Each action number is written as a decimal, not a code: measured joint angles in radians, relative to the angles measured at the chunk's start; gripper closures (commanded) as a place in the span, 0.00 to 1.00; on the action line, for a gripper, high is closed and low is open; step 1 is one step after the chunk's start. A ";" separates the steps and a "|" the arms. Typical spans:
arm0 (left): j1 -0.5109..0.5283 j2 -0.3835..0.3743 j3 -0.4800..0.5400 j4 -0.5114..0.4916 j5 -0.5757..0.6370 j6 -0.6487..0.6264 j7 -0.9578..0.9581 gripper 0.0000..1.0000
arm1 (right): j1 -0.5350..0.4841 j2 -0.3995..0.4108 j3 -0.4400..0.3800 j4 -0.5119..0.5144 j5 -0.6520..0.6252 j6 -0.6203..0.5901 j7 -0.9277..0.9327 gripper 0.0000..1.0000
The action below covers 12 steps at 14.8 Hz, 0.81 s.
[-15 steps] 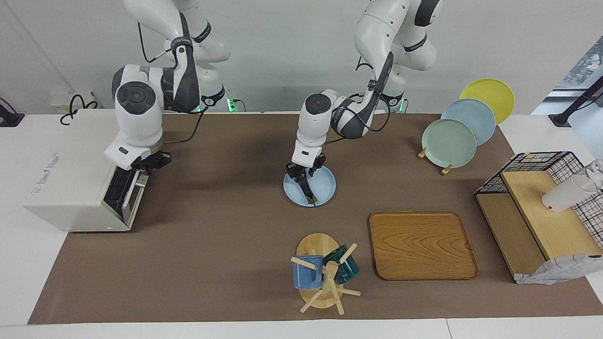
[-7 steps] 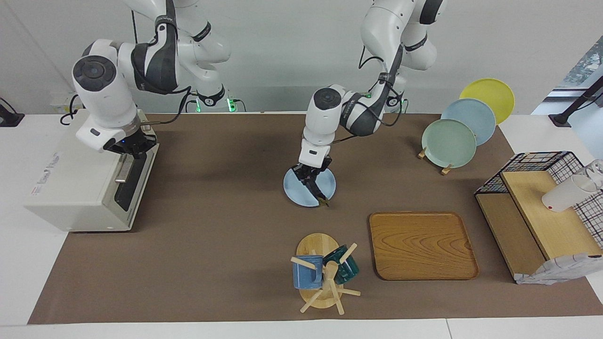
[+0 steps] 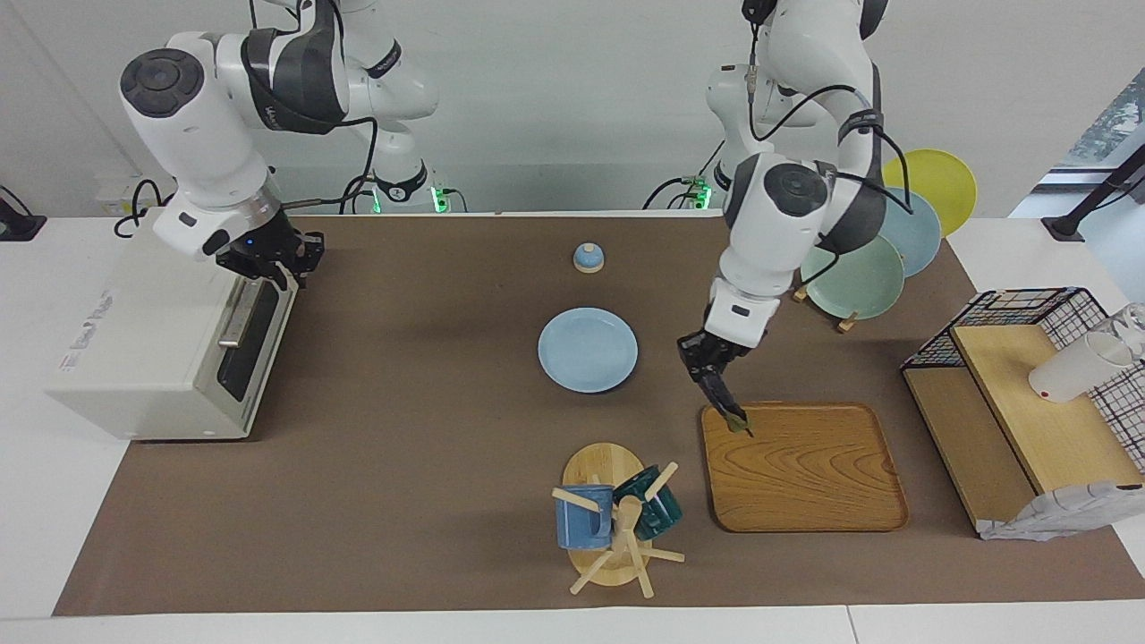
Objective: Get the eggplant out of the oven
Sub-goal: 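Lift the eggplant with the left gripper toward the wooden tray, then lower the eggplant onto the wooden tray and open the left gripper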
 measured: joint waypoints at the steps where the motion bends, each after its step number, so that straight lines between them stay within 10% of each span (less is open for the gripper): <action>1: 0.042 0.011 0.000 0.005 0.000 0.000 0.064 1.00 | 0.000 0.000 0.000 0.002 0.022 0.000 0.010 0.00; 12: 0.186 0.309 -0.007 0.236 -0.011 0.080 0.331 1.00 | 0.003 -0.026 0.001 0.024 0.028 -0.014 0.019 0.00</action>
